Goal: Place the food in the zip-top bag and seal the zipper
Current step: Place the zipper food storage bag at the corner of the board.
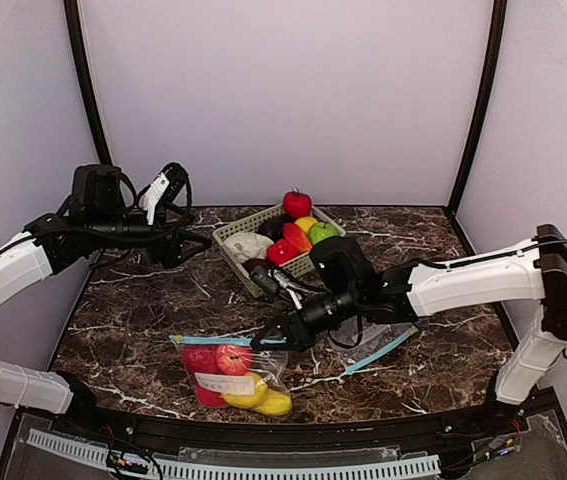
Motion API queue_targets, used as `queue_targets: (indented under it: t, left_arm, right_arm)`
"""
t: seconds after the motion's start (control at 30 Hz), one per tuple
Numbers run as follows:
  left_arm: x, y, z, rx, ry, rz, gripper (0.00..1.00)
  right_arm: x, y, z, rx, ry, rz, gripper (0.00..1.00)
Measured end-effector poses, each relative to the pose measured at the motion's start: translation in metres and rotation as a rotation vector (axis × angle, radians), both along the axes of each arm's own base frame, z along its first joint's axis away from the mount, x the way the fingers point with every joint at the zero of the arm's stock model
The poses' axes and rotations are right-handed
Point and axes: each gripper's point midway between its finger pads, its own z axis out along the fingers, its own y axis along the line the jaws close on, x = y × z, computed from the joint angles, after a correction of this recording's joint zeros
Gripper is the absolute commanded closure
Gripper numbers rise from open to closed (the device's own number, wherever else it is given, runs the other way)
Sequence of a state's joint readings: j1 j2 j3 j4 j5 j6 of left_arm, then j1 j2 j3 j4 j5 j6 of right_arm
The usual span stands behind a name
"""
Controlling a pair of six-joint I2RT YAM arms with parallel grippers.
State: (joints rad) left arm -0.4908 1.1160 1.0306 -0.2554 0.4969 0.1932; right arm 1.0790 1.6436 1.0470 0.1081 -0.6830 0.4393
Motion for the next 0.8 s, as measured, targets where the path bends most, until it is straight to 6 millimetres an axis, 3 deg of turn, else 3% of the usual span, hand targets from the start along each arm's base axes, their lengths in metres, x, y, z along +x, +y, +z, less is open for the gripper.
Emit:
queue_targets:
  t: [0.1, 0.23, 0.4, 0.47, 0.57, 0.8]
  left_arm:
    - [0.002, 0.0, -0.002, 0.003, 0.008, 0.01, 0.15]
    - [0.005, 0.001, -0.005, 0.008, 0.016, 0.021, 0.14]
    - [0.007, 0.001, -0.009, 0.013, 0.027, 0.028, 0.14]
    - [0.008, 0.0, -0.012, 0.017, 0.035, 0.029, 0.14]
    - [0.011, -0.001, -0.017, 0.024, 0.048, 0.034, 0.14]
    - [0.019, 0.005, -0.022, 0.037, 0.06, 0.087, 0.11]
  right_arm:
    - [0.021, -0.003, -0.044, -0.116, 0.048, -0.078, 1.0]
    - [0.055, -0.017, -0.067, -0.216, 0.044, -0.216, 0.97]
    - [0.076, -0.036, -0.086, -0.334, 0.005, -0.32, 0.6]
    - [0.082, -0.04, -0.087, -0.365, -0.022, -0.343, 0.47]
    - [0.091, -0.042, -0.084, -0.383, -0.053, -0.376, 0.35]
    - [0.116, -0.067, -0.062, -0.409, -0.137, -0.505, 0.14]
